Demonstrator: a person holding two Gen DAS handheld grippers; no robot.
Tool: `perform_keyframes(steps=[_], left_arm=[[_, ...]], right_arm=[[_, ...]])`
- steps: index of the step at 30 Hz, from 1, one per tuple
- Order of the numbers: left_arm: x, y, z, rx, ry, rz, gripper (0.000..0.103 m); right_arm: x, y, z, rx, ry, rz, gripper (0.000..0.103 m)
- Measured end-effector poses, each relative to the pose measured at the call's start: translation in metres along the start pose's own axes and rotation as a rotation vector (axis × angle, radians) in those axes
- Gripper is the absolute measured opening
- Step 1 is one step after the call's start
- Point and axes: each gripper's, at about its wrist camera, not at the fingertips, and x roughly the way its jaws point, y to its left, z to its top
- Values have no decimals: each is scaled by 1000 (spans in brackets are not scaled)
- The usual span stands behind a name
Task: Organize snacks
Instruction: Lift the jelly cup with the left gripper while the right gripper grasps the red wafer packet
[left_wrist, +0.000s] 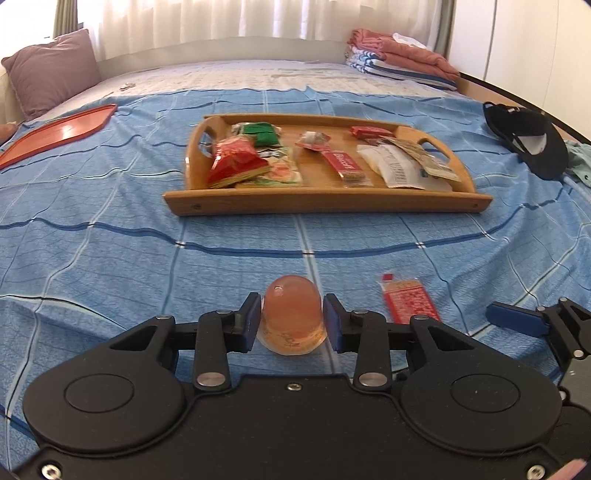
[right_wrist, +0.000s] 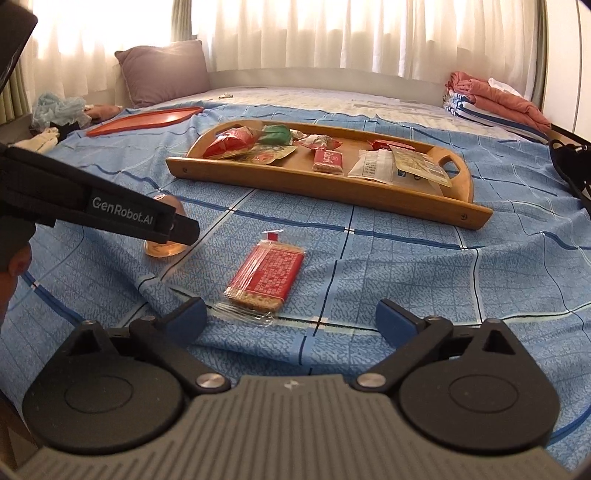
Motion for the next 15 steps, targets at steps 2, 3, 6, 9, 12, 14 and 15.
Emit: perform_keyframes(steps=[2, 3, 6, 9, 12, 14, 15], left_arm=[[0, 4, 0, 0, -3, 11, 35], [0, 5, 0, 0, -2, 15, 35], [0, 11, -1, -12, 1, 17, 35], [-1, 14, -2, -12, -5, 17, 35], [-2, 16, -3, -6, -9, 18, 35], [-1, 17, -3, -5, -8, 21, 35], [0, 17, -3, -6, -7, 23, 35]], right_arm=[[-1, 0, 2, 15, -8, 1, 97], [-1, 1, 3, 23, -14, 3, 94], [0, 3, 7, 42, -17, 20, 90], [1, 8, 10, 25, -16, 27, 82], [3, 11, 12, 7, 0, 37, 73], [4, 11, 13, 7, 5, 41, 73], [5, 11, 14, 10, 6, 43, 73]])
